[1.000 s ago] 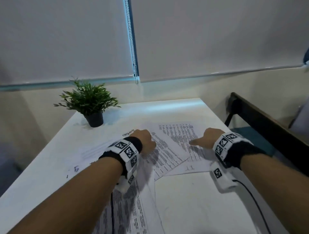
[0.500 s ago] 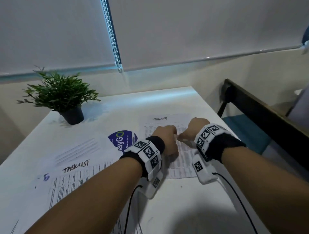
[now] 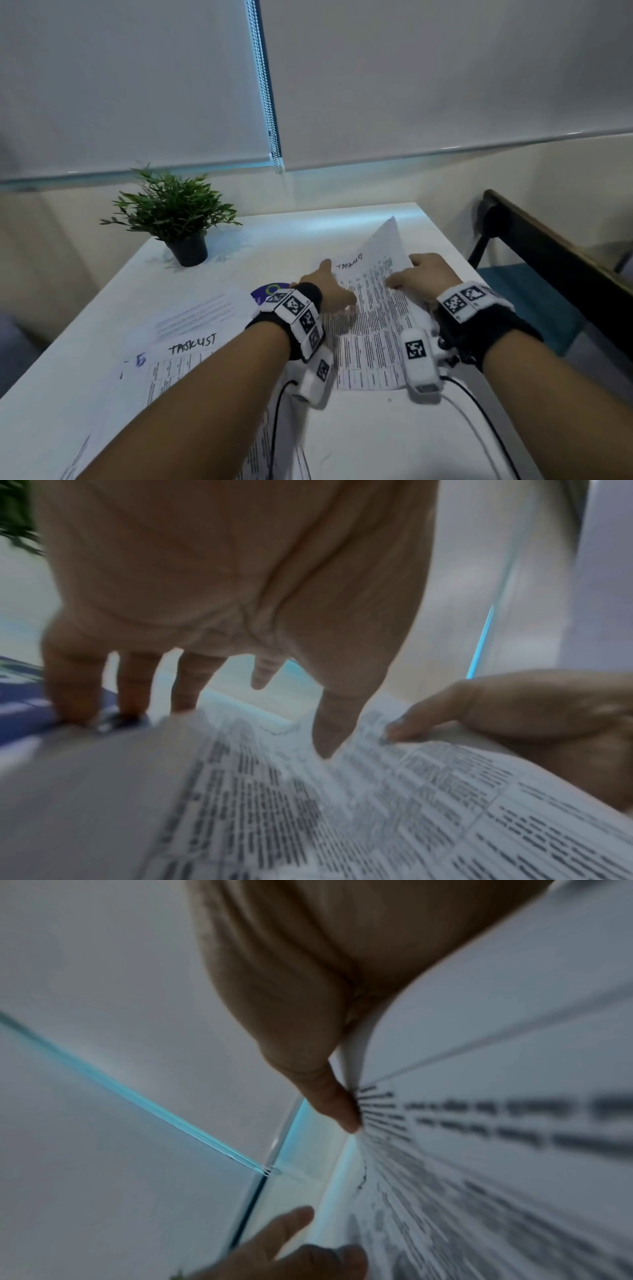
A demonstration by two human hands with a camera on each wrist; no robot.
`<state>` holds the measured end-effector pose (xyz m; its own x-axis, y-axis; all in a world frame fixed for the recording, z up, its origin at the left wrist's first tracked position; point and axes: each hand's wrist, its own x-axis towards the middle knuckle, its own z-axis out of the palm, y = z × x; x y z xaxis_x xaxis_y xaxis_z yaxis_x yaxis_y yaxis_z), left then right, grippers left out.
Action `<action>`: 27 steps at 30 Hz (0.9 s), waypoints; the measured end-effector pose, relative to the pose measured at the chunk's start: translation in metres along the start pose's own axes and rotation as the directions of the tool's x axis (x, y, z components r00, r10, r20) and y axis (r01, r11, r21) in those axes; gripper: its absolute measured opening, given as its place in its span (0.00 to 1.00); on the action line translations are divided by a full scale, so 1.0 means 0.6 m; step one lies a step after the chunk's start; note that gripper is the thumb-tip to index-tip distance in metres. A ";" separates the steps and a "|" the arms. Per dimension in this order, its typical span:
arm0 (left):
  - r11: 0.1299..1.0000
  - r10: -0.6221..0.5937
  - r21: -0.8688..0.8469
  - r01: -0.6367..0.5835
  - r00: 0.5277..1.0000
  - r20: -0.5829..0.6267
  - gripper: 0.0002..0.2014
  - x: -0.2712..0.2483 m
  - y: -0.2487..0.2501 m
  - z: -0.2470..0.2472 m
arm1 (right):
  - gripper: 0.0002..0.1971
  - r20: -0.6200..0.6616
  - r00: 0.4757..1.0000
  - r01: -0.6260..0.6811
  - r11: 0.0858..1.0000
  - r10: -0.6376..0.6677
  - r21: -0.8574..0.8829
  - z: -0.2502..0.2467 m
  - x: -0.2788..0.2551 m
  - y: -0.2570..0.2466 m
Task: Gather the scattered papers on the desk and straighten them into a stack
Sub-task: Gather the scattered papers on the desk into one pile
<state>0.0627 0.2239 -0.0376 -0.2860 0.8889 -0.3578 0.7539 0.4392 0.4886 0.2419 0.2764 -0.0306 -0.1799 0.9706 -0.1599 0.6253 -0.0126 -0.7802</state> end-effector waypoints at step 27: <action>0.982 -0.164 -0.113 0.148 0.976 -0.146 0.14 -0.387 -0.380 -0.099 | 0.19 0.375 0.923 0.226 0.905 -0.081 -0.359 0.191 -0.282 -0.094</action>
<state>-0.0779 -0.0748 -0.0190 -0.4887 0.8143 -0.3133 0.6313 0.5779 0.5172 0.1501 0.0852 -0.0289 -0.5020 0.8071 -0.3110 0.7984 0.2942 -0.5253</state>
